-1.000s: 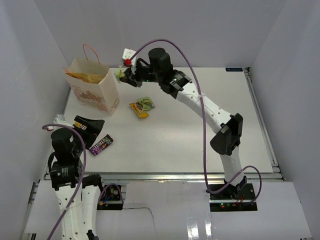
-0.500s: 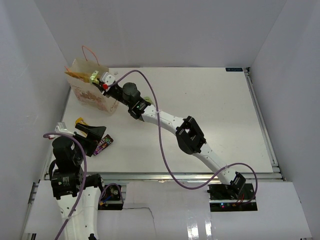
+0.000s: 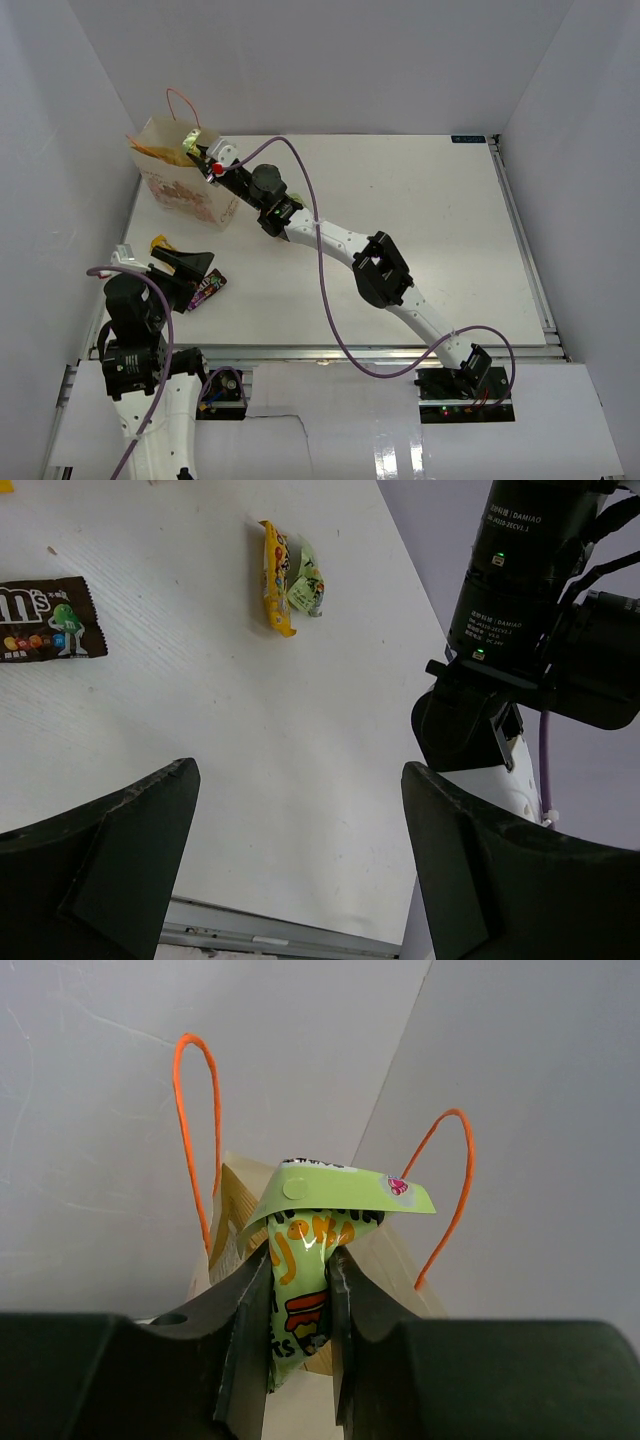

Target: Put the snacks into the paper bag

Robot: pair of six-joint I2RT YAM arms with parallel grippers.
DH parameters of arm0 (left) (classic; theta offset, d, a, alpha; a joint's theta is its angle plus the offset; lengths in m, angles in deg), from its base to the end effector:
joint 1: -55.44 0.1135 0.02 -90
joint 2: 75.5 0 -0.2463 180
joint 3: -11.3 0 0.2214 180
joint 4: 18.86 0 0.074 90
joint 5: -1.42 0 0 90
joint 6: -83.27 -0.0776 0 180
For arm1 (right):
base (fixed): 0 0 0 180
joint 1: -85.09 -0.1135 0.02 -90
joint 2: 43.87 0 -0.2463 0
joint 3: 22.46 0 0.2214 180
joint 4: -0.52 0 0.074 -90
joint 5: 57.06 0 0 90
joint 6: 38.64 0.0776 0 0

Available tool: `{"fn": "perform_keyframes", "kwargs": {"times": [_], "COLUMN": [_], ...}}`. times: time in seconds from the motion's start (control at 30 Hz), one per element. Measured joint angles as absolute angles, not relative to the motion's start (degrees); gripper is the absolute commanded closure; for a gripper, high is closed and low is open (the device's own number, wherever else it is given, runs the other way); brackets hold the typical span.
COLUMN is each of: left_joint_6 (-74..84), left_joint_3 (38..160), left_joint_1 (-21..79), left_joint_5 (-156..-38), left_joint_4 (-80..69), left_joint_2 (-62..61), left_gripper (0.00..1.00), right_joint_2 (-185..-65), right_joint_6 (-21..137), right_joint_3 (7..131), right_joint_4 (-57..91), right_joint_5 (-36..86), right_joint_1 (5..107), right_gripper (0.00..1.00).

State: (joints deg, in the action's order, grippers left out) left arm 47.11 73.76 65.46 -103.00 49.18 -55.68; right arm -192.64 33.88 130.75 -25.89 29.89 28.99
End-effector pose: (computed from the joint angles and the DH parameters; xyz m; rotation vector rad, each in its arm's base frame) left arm 0.0879 -0.0041 0.2830 -0.9549 1.8455 -0.7317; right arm 0.3208 0.4849 0.3360 -0.6696 0.8130 0.6395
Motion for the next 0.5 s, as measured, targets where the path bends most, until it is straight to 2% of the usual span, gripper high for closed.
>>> {"fn": "perform_keyframes", "kwargs": {"times": [0.07, 0.17, 0.2, 0.3, 0.5], "left_joint_6": [47.05, 46.70, 46.65, 46.41, 46.30], "left_joint_3": [73.78, 73.80, 73.80, 73.98, 74.35], "left_joint_1": [65.46, 65.46, 65.46, 65.46, 65.46], "left_joint_5": [-103.28, -103.85, -104.05, -104.38, -104.66], "left_joint_4": [48.98, 48.61, 48.50, 47.87, 47.43], "left_joint_2": [-55.40, -54.42, -54.00, -52.95, -52.56], "left_gripper": [0.08, 0.08, 0.08, 0.08, 0.08], "right_joint_2": [-192.64, -192.64, -192.64, -192.64, -192.64], "right_joint_6": [33.56, 33.19, 33.19, 33.10, 32.92], "right_joint_3": [130.86, 131.15, 131.21, 131.37, 131.39], "right_joint_4": [-26.02, -26.00, -26.02, -26.08, -26.04], "right_joint_5": [29.95, 29.93, 29.91, 29.73, 28.57], "right_joint_1": [28.99, 28.99, 28.99, 29.14, 29.21], "right_gripper": [0.74, 0.53, 0.42, 0.27, 0.21]}}
